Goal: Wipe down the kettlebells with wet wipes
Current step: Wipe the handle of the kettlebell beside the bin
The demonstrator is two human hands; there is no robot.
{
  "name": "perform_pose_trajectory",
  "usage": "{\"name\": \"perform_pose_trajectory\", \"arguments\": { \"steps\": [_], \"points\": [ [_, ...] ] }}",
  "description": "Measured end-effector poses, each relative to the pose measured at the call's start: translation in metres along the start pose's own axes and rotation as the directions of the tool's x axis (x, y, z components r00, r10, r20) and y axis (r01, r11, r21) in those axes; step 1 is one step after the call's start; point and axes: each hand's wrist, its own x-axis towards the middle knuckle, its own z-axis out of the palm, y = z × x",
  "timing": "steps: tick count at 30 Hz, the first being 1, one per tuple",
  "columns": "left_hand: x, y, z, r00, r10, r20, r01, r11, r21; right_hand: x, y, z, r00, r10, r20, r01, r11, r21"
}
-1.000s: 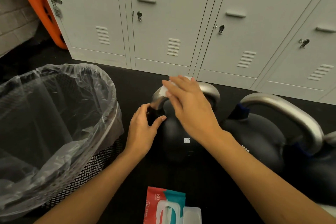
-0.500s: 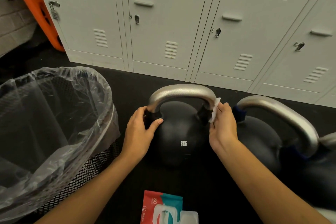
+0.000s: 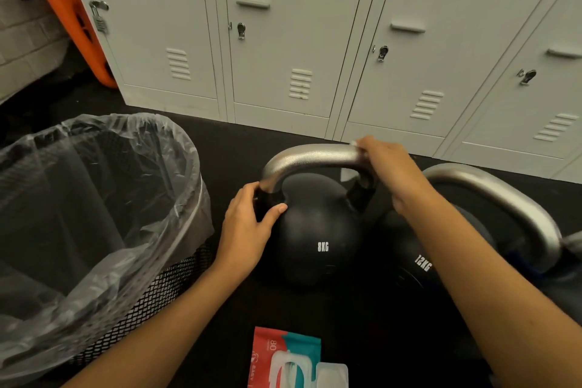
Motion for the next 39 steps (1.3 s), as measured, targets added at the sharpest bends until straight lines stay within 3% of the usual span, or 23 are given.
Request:
{"name": "perform_pose_trajectory", "arguments": {
  "steps": [2, 4, 6, 8, 10, 12, 14, 16, 19, 25, 27, 30, 33, 36, 39],
  "points": [
    [0.0, 0.0, 0.0, 1.0, -0.002, 0.001, 0.002, 1.0, 0.006, 0.001, 0.012, -0.004, 0.981, 0.196, 0.001, -0.194, 0.97, 0.149],
    [0.0, 0.0, 0.001, 1.0, -0.002, -0.001, 0.002, 1.0, 0.005, 0.0, 0.024, -0.003, 0.968, 0.243, -0.057, -0.225, 0.949, 0.222],
    [0.0, -0.002, 0.001, 1.0, -0.002, -0.007, 0.002, 1.0, 0.002, -0.007, 0.028, 0.001, 0.977, 0.156, -0.148, -0.123, 0.97, 0.209],
    [0.0, -0.003, 0.002, 1.0, -0.004, -0.008, 0.004, 1.0, 0.002, -0.017, 0.027, 0.002, 0.976, -0.029, -0.216, 0.059, 0.989, 0.132],
    [0.001, -0.003, 0.002, 1.0, -0.007, -0.007, 0.007, 1.0, 0.0, -0.024, 0.023, 0.004, 0.961, -0.194, -0.199, 0.208, 0.977, 0.051],
    [0.0, -0.004, 0.002, 1.0, -0.007, -0.008, 0.007, 1.0, -0.002, -0.022, 0.015, 0.007, 0.964, -0.231, -0.129, 0.234, 0.972, 0.003],
    [0.001, -0.003, 0.002, 1.0, -0.006, -0.013, 0.006, 1.0, -0.005, -0.017, 0.007, 0.008, 0.982, -0.167, -0.083, 0.173, 0.983, 0.06],
    [0.001, -0.003, 0.003, 1.0, -0.007, -0.012, 0.007, 1.0, -0.006, -0.011, 0.004, 0.006, 0.997, 0.0, -0.08, 0.019, 0.97, 0.241],
    [0.0, -0.003, 0.003, 1.0, -0.003, -0.022, 0.003, 1.0, -0.008, -0.007, 0.017, 0.006, 0.965, 0.261, -0.034, -0.211, 0.845, 0.492],
    [0.001, -0.006, 0.004, 1.0, -0.005, -0.012, 0.005, 1.0, -0.021, -0.014, 0.042, 0.017, 0.89, 0.453, 0.039, -0.339, 0.603, 0.722],
    [0.001, -0.007, 0.004, 1.0, -0.013, -0.012, 0.013, 1.0, -0.024, -0.019, 0.038, 0.019, 0.919, 0.393, -0.038, -0.262, 0.677, 0.688],
    [0.001, -0.007, 0.004, 1.0, -0.015, -0.002, 0.014, 1.0, -0.022, -0.02, 0.029, 0.02, 0.974, 0.127, -0.186, -0.022, 0.876, 0.482],
    [0.001, -0.008, 0.004, 1.0, -0.01, -0.002, 0.009, 1.0, -0.024, -0.012, 0.014, 0.018, 0.989, -0.023, -0.143, 0.06, 0.963, 0.262],
    [0.0, -0.006, 0.004, 1.0, -0.008, -0.003, 0.008, 1.0, -0.025, 0.001, 0.006, 0.014, 0.991, 0.109, -0.073, -0.09, 0.969, 0.23],
    [0.001, -0.006, 0.003, 1.0, -0.005, -0.003, 0.005, 1.0, -0.019, 0.004, 0.015, 0.013, 0.962, 0.272, -0.018, -0.25, 0.904, 0.346]
  ]
}}
